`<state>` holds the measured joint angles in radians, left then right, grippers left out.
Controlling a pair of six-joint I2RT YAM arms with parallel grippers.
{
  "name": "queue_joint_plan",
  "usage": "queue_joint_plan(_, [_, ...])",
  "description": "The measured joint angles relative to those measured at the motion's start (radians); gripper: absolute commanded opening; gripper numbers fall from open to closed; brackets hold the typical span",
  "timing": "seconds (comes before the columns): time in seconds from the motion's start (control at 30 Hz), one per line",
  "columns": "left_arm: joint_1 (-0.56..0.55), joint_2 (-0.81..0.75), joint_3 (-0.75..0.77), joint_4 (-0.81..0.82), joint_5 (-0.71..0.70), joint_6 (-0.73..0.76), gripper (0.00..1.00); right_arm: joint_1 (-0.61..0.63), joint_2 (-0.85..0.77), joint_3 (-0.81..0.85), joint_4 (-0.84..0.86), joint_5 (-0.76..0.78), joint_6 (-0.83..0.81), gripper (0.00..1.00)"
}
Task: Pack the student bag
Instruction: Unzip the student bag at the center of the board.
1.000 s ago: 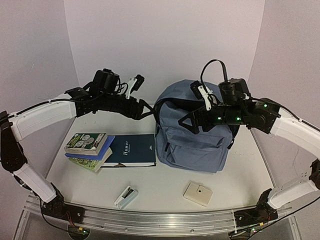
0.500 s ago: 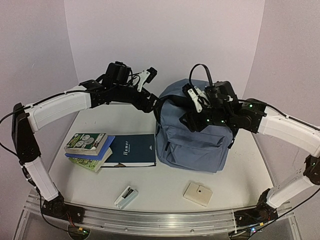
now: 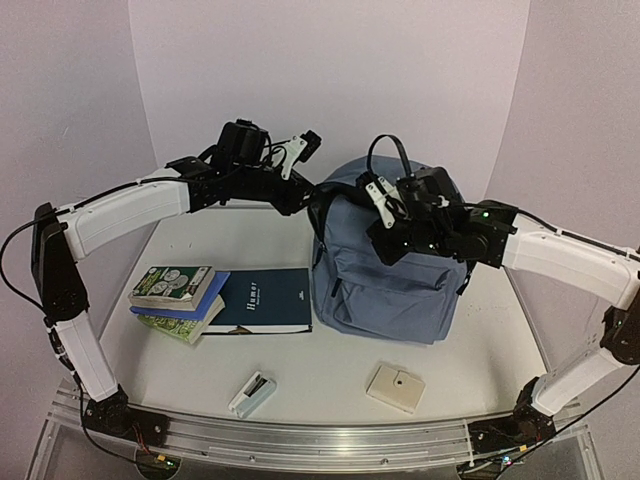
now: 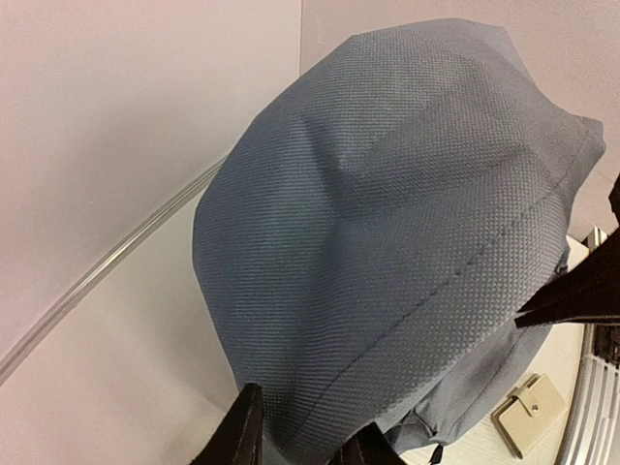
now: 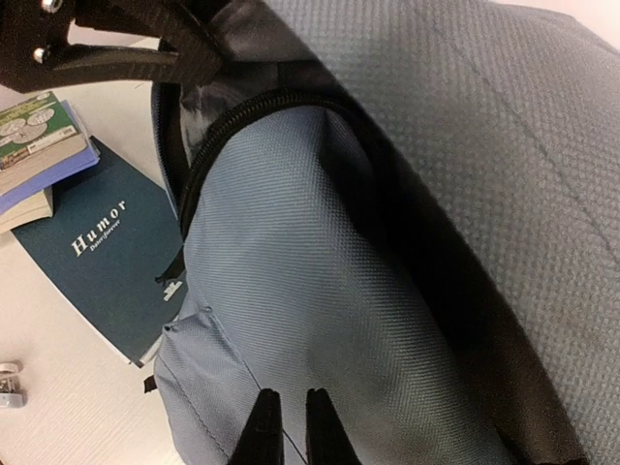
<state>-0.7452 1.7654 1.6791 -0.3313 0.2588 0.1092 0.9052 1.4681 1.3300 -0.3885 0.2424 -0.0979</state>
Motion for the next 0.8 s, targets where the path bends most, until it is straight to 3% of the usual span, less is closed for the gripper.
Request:
queue_joint_plan(0.13, [0.0, 0.003, 0.002, 0.002, 0.001, -0.008, 0.04, 0.014, -0.005, -0.005, 0.005, -0.001, 0.0, 0.0])
queue_joint_plan(0.2, [0.0, 0.003, 0.002, 0.002, 0.002, -0.008, 0.0, 0.021, -0.014, -0.014, 0.009, 0.0, 0.004, 0.1])
queue_joint_plan(0.43, [0.0, 0.003, 0.0, 0.011, 0.017, -0.034, 0.0, 0.029, -0.063, -0.048, 0.013, 0.045, 0.033, 0.39])
queue_joint_plan(0.8, [0.0, 0.003, -0.008, 0.027, 0.087, -0.065, 0.0, -0.07, -0.081, -0.032, 0.029, -0.035, -0.005, 0.55])
